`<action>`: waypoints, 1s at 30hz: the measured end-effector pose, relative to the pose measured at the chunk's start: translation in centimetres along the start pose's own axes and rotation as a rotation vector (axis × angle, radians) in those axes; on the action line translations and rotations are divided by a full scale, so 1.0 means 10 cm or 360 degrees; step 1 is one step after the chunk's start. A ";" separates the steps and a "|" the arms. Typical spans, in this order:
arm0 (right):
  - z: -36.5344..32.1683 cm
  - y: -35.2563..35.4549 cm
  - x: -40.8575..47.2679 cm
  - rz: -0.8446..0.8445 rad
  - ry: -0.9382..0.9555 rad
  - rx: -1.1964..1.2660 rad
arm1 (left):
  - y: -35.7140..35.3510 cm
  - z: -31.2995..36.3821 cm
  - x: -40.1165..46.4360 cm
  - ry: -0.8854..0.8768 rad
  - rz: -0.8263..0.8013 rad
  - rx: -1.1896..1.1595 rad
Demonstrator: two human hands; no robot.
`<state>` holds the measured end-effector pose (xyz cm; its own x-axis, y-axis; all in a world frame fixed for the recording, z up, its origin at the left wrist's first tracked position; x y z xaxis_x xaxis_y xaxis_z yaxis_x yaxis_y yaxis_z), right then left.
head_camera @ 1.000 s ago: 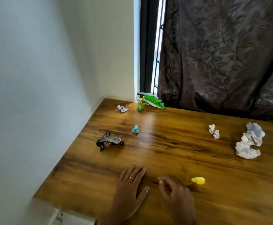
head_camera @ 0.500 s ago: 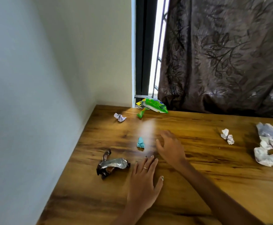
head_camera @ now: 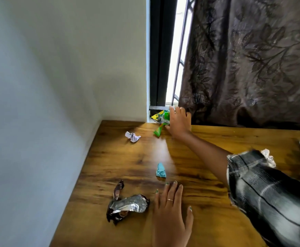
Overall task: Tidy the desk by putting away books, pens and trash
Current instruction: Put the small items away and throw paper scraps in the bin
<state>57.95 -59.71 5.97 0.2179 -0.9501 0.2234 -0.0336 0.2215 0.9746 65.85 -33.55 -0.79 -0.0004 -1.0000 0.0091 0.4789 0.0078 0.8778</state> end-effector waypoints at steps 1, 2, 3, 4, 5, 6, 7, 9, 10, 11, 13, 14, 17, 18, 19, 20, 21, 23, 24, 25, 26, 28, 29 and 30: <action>0.00 -0.03 0.05 -0.0015 0.0011 -0.0008 | -0.01 0.00 0.01 0.0011 -0.0006 -0.0012; 0.01 -0.06 0.08 -0.0014 0.0016 0.0003 | -0.02 -0.01 0.03 0.0021 -0.0014 -0.0022; 0.03 -0.08 0.09 0.0002 0.0010 0.0027 | -0.02 0.00 0.04 0.0025 -0.0018 -0.0027; 0.05 -0.09 0.08 0.0025 -0.0003 0.0059 | -0.03 0.00 0.05 0.0027 -0.0017 -0.0027; 0.08 -0.09 0.04 0.0057 -0.0019 0.0093 | -0.03 0.01 0.06 0.0028 -0.0009 -0.0026; 0.12 -0.07 0.00 0.0098 -0.0036 0.0131 | -0.02 0.02 0.06 0.0029 0.0000 -0.0019; 0.16 -0.04 -0.07 0.0150 -0.0054 0.0179 | -0.02 0.02 0.07 0.0030 0.0011 -0.0011; 0.25 0.07 -0.24 0.0303 -0.0101 0.0338 | 0.00 0.03 0.07 0.0029 0.0021 -0.0015; 0.29 0.14 -0.35 0.0407 -0.0128 0.0444 | 0.01 0.03 0.06 0.0023 0.0036 -0.0020; 0.33 0.23 -0.47 0.0512 -0.0158 0.0543 | 0.02 0.04 0.06 0.0019 0.0044 -0.0028; 0.40 0.39 -0.72 0.0666 -0.0241 0.0657 | 0.04 0.04 0.05 0.0017 0.0055 -0.0018; 0.44 0.45 -0.86 0.0710 -0.0296 0.0692 | 0.05 0.04 0.06 0.0029 0.0040 -0.0023; 0.54 0.54 -1.29 0.0710 -0.0466 0.1015 | 0.05 0.02 0.03 0.0081 -0.0048 -0.0121; 0.54 0.53 -1.44 0.0679 -0.0529 0.1194 | 0.06 0.00 0.03 0.0096 -0.0049 -0.0169; 0.51 0.53 -1.60 0.0647 -0.0585 0.1359 | 0.09 -0.01 0.02 0.0112 -0.0024 -0.0219; 0.45 0.53 -1.76 0.0607 -0.0613 0.1488 | 0.10 -0.03 0.02 0.0124 -0.0014 -0.0304; 0.37 0.55 -1.91 0.0562 -0.0620 0.1595 | 0.13 -0.04 0.02 0.0139 -0.0005 -0.0416; 0.17 0.55 -2.18 0.0469 -0.0615 0.1834 | 0.21 -0.06 0.02 0.0218 -0.0064 -0.0766; 0.08 0.54 -2.32 0.0425 -0.0631 0.1946 | 0.25 -0.07 0.01 0.0306 -0.0150 -0.1053; 0.01 0.55 -2.43 0.0388 -0.0642 0.2019 | 0.26 -0.08 0.01 0.0421 -0.0268 -0.1406; -0.05 0.55 -2.52 0.0359 -0.0649 0.2058 | 0.22 -0.08 0.00 0.0543 -0.0417 -0.1728; -0.16 0.54 -2.64 0.0329 -0.0652 0.2095 | 0.12 -0.03 -0.05 0.0718 -0.0750 -0.2199; -0.20 0.54 -2.68 0.0328 -0.0646 0.2079 | 0.10 0.03 -0.08 0.0745 -0.0884 -0.2435; -0.23 0.55 -2.70 0.0337 -0.0637 0.2028 | 0.12 0.09 -0.11 0.0758 -0.0992 -0.2658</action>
<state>54.14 -32.29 5.28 -0.1936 -0.9700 0.1469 -0.9523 0.2218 0.2097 65.62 -32.47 0.64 -0.4210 -0.7746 -0.4720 0.7731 -0.0343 -0.6333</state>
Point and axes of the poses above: each hand's wrist, its own x-axis towards the middle knuckle, its own y-axis out of the back of the hand, z = x × y, the point moved 10 cm from there along x, towards the middle knuckle, and after that the axes turned 14 degrees about y, right-handed, at the moved point
